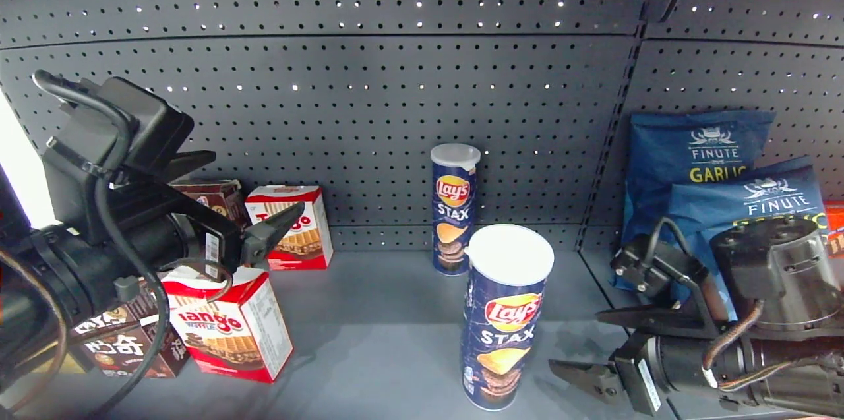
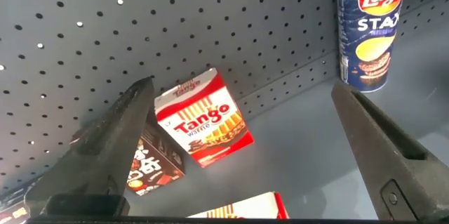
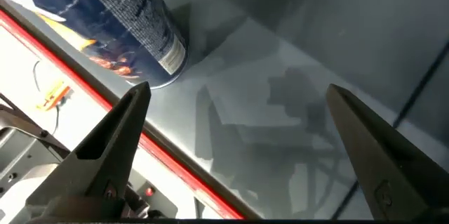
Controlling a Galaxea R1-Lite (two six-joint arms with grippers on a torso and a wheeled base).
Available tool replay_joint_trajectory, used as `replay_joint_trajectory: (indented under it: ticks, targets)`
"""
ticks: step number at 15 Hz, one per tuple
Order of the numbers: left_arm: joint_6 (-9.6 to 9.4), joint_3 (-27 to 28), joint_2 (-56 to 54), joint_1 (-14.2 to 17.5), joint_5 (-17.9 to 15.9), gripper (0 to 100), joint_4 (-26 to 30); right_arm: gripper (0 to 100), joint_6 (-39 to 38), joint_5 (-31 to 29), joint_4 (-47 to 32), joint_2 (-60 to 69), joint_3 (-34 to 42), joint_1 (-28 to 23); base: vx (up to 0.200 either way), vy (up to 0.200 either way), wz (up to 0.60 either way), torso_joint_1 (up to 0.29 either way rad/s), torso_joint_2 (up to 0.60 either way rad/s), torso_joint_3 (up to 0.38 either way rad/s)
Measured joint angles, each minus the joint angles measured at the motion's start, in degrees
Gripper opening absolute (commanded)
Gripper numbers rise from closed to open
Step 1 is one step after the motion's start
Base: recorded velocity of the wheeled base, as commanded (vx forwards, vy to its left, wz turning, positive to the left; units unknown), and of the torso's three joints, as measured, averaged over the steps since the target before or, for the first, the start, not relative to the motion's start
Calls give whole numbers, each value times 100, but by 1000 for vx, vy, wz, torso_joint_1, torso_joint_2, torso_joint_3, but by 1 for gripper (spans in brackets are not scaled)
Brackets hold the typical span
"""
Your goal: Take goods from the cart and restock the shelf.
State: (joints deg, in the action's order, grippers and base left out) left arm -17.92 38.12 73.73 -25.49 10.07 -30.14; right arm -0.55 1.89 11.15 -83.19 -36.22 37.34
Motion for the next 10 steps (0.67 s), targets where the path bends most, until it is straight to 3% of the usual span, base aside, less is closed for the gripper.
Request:
replay_joint_trajectory:
  ticks: [10]
  targets:
    - [13,-11,68,9,0,100,2,100,1,-9,6,-558,-313,193,0,0,0,0,0,0]
